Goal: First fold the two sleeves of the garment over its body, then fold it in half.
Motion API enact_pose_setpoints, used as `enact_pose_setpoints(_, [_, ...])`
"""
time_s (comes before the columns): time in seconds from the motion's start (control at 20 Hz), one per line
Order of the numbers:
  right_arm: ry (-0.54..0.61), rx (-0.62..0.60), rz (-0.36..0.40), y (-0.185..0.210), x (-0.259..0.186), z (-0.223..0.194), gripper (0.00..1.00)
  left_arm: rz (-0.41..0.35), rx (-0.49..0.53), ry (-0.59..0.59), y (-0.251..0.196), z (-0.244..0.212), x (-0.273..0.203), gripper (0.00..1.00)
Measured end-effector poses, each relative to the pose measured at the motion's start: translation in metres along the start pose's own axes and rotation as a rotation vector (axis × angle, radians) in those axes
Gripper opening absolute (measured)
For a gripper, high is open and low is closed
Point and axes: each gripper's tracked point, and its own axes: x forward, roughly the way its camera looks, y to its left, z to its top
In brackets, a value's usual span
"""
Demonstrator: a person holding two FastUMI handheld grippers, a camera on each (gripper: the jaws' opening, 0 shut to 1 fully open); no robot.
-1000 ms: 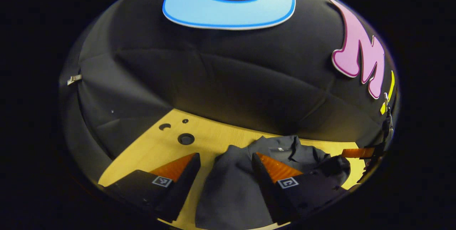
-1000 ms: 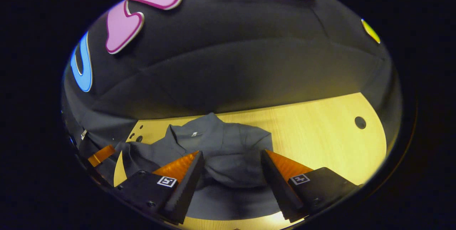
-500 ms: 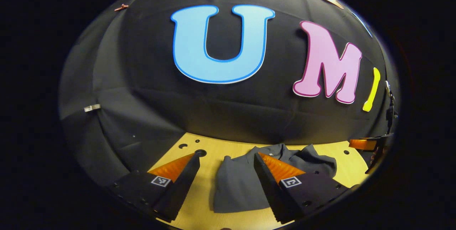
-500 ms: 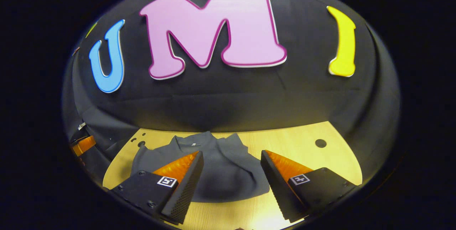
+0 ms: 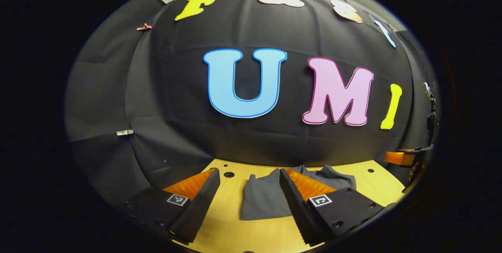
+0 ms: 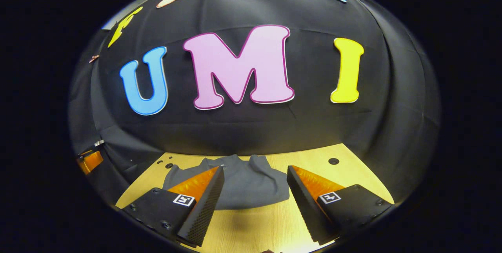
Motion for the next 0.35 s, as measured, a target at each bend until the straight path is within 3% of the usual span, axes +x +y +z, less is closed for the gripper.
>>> enact_pose_setpoints(0.35, [0.013,-0.003,0.034,0.027,-0.071,-0.034,0.98,0.027,-0.051,0.003,0.006,-0.027,-0.064,0.96])
